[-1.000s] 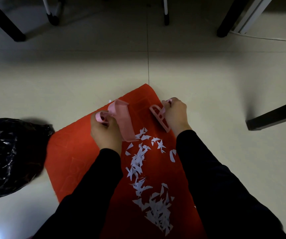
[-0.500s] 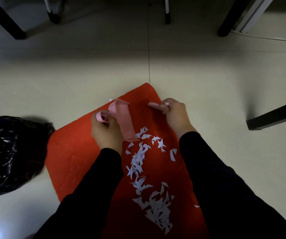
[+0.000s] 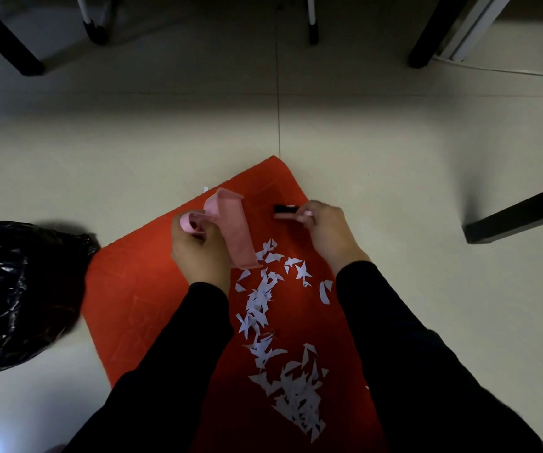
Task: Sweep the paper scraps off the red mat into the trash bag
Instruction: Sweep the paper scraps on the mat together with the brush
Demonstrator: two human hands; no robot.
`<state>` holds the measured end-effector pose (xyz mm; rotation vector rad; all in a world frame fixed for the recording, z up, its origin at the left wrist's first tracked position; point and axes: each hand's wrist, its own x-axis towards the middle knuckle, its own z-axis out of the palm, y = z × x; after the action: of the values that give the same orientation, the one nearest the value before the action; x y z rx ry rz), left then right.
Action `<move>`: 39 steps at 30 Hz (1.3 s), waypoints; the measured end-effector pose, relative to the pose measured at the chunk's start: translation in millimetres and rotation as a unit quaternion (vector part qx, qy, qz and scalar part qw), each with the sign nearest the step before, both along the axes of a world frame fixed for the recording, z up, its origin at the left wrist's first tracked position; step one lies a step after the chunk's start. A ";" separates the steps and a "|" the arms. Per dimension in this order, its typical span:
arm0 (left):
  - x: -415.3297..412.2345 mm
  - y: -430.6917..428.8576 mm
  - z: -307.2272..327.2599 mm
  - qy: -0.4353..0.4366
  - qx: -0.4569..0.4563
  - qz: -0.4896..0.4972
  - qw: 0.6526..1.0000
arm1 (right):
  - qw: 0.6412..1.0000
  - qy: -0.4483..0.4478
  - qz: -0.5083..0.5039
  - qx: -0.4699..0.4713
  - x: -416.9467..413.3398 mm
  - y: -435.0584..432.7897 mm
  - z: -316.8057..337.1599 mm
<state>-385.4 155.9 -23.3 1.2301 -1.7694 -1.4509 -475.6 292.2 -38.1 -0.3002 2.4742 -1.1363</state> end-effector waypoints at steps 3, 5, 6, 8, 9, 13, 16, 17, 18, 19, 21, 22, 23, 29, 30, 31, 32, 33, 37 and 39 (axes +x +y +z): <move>0.7 -0.9 0.7 0.003 -0.002 0.003 1.000 | 1.000 -0.017 -0.007 -0.018 1.6 9.0 6.7; 0.1 -0.4 3.0 0.004 0.000 0.004 1.000 | 0.998 -0.001 -0.026 -0.050 0.8 11.7 12.7; -0.4 -0.1 3.7 0.005 0.001 0.004 1.000 | 0.997 0.022 -0.041 -0.056 -1.8 11.4 13.3; -1.4 0.3 4.5 0.007 -0.001 0.004 1.000 | 0.994 0.066 -0.066 -0.051 -7.9 8.3 6.3; -1.7 0.6 4.8 0.006 -0.003 0.004 1.000 | 0.994 0.075 -0.071 -0.037 -9.1 5.8 2.7; -3.0 2.3 3.2 0.010 -0.008 0.001 1.000 | 0.998 0.043 -0.040 -0.010 -10.7 0.7 -7.1; -4.2 5.0 3.0 0.011 -0.008 -0.007 1.000 | 0.997 -0.042 0.019 0.062 -7.6 3.9 -17.9; -5.0 6.6 3.4 0.010 -0.008 -0.010 1.000 | 0.995 -0.043 0.020 0.087 -5.6 7.2 -21.7; -5.3 7.5 3.8 0.007 -0.010 -0.012 1.000 | 0.995 -0.037 0.021 0.091 -2.3 10.0 -21.9; -5.9 9.1 4.9 0.004 -0.012 -0.015 1.000 | 0.996 -0.032 0.020 0.086 0.3 11.7 -17.9; -7.5 11.2 6.6 0.005 -0.011 -0.018 1.000 | 0.997 0.000 0.032 0.076 3.8 16.2 -8.3; -7.4 11.0 6.1 0.004 -0.009 -0.017 1.000 | 0.997 0.031 0.031 0.063 3.6 16.5 -2.5; -9.1 11.4 6.8 0.004 -0.009 -0.016 1.000 | 0.998 0.055 0.012 0.041 2.3 18.9 2.0; -10.3 8.5 2.2 0.002 -0.015 -0.017 1.000 | 0.987 0.106 -0.113 -0.052 -12.9 12.2 -6.9; -9.8 7.2 1.1 0.001 -0.015 -0.017 1.000 | 0.983 0.103 -0.140 -0.068 -14.9 10.2 -9.7; -9.1 5.9 -0.1 0.000 -0.015 -0.016 1.000 | 0.977 0.088 -0.172 -0.088 -16.3 8.9 -12.1; -8.6 4.7 -1.1 0.000 -0.016 -0.015 1.000 | 0.969 0.073 -0.209 -0.112 -17.8 9.0 -13.1; -8.2 3.6 -2.0 0.001 -0.016 -0.015 1.000 | 0.959 0.066 -0.244 -0.129 -19.3 10.4 -14.4; -8.3 1.1 -5.1 0.000 -0.014 -0.014 1.000 | 0.939 0.054 -0.309 -0.140 -23.2 17.4 -21.3; -8.3 2.3 -4.8 0.000 -0.009 -0.013 1.000 | 0.938 0.025 -0.310 -0.154 -23.2 16.6 -27.3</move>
<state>-393.7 158.2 -28.2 1.2013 -1.8022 -1.4458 -498.8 308.9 -65.4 0.4107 2.4952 -1.7855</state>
